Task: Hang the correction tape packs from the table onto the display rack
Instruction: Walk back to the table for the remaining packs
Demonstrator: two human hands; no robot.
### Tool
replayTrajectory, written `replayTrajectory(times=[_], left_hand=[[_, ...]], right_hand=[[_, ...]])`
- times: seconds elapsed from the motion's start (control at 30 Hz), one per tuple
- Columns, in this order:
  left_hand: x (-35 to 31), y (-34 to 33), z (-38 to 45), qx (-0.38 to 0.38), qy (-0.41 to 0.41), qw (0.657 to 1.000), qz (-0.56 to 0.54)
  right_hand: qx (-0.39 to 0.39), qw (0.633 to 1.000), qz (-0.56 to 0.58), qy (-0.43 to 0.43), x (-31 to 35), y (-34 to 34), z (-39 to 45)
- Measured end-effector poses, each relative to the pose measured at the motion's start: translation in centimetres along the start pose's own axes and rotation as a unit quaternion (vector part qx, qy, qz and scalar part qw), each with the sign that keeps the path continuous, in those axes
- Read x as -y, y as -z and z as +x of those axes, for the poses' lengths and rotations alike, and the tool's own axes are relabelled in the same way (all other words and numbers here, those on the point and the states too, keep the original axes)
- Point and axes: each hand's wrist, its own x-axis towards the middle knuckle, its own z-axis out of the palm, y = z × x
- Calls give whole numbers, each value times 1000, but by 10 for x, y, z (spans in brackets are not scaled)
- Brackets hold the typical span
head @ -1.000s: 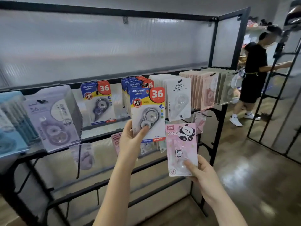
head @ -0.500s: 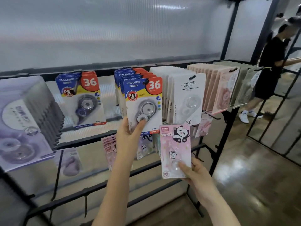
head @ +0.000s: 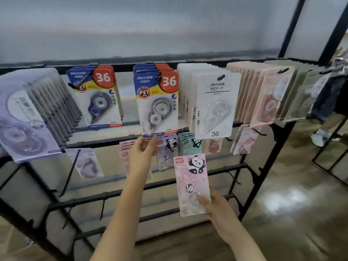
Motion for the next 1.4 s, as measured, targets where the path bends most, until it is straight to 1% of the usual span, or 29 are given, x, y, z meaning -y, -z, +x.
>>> replayTrajectory(times=[0.1, 0.2, 0.27, 0.33, 0.4, 0.43, 0.5, 0.63, 0.73, 1.07, 1.17, 1.3, 1.4], left_hand=[[32, 3, -29, 7, 61, 998, 25], [68, 15, -50, 22, 106, 987, 116], [87, 26, -58, 36, 137, 970, 195], [100, 39, -62, 63, 149, 940, 299], [103, 52, -63, 94, 157, 898, 399], [101, 57, -64, 105, 166, 880, 432], [98, 68, -59, 116, 167, 863, 462], [92, 83, -45, 123, 130, 809, 560], [98, 95, -29, 140, 119, 780, 598], [149, 137, 16, 194, 102, 774, 594], [158, 145, 27, 208, 98, 758, 610], [167, 151, 36, 226, 93, 734, 633], [172, 157, 33, 233, 97, 717, 649]], right_hand=[[-3, 999, 22, -38, -13, 12, 0], [11, 997, 18, -77, -25, 14, 4], [34, 996, -9, -84, -34, 10, 7], [62, 994, -37, -82, -38, -1, 10], [74, 993, -52, -77, -42, -18, 14], [74, 993, -55, -71, -43, -27, 17], [72, 995, -54, -50, -43, -46, 26], [77, 994, -78, -10, -34, -84, 44], [75, 993, -87, 6, -32, -106, 60], [2, 997, -77, 18, -64, -133, 106], [-14, 996, -91, 10, -72, -142, 121], [-17, 995, -93, -35, -85, -151, 139], [-14, 991, -131, -28, -89, -152, 142]])
